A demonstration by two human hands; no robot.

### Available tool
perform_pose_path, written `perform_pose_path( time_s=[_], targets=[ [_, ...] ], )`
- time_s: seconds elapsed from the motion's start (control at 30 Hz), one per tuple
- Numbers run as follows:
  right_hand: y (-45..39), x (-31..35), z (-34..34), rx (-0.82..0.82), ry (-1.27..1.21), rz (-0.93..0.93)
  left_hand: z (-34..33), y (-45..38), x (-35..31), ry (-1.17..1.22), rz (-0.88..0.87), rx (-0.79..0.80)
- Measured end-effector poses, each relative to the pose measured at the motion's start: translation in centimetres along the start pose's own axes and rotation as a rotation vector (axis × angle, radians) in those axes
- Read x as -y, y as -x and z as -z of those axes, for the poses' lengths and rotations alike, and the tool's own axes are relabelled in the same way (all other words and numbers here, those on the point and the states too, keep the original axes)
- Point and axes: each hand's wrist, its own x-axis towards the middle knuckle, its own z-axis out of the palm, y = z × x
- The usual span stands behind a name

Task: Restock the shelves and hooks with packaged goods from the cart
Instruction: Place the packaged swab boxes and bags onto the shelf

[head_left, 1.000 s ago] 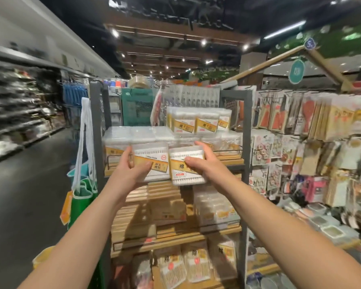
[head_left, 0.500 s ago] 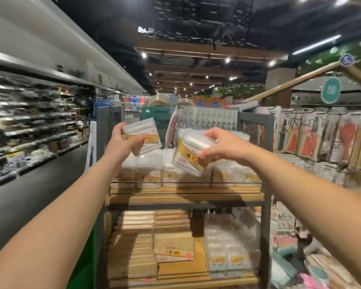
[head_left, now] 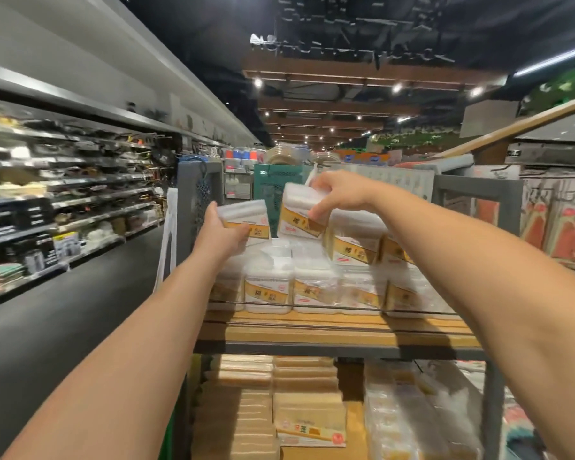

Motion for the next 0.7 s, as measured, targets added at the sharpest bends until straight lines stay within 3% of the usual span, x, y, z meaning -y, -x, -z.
perform_pose_path(
  time_s=[0.33, 0.5, 0.7],
  targets=[
    [-2.3, 0.0, -2.0, 0.169, 0.229, -0.021, 0.1, -0.3, 0.2, -0.079, -0.04, 0.155],
    [-3.3, 0.9, -1.5, 0.289, 0.412, -0.084, -0.7, -0.5, 0.4, -0.136, -0.081, 0.061],
    [-3.0, 0.8, -1.2, 0.263, 0.417, -0.111, -1.4, -0.8, 0.1, -0.243, -0.109, 0.045]
  ],
)
